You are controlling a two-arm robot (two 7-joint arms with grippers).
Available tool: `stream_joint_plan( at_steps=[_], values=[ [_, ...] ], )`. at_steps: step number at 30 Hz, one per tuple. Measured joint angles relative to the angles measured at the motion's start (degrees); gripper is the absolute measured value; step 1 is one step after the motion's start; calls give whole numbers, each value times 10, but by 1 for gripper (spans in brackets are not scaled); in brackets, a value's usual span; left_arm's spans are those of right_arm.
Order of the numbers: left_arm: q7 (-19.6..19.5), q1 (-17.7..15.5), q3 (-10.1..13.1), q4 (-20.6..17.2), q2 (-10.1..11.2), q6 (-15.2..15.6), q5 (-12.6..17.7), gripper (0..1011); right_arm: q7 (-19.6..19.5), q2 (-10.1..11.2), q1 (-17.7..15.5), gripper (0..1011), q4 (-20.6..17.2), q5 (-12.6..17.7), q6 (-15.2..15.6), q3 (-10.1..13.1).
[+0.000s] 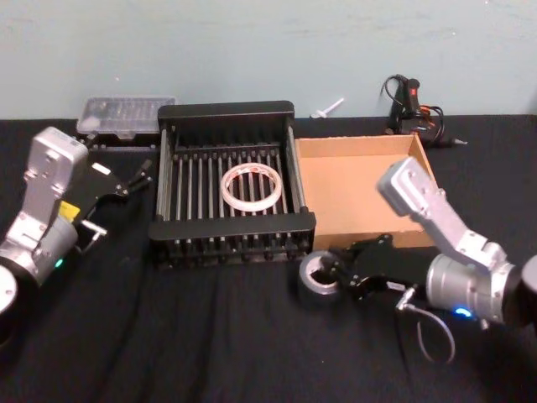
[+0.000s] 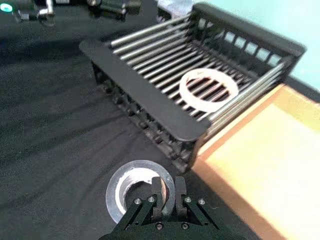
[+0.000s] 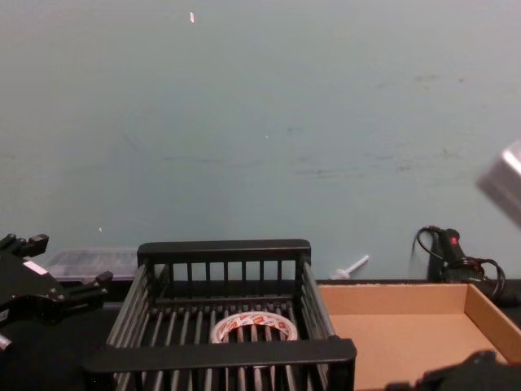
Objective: Pick up the white tape and place it into the black box , Pick up the silver tape and place it into the brown box.
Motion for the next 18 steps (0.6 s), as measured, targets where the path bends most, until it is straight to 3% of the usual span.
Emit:
stream_joint_plan(
  at_steps=[9,18],
  values=[
    [0,0,0,0,0,0,0,1001,-28,13,-13,159,-21,14,-25,39],
    [0,0,0,0,0,0,0,1001,-63,-4,1,160,-11,14,-34,66]
  ],
)
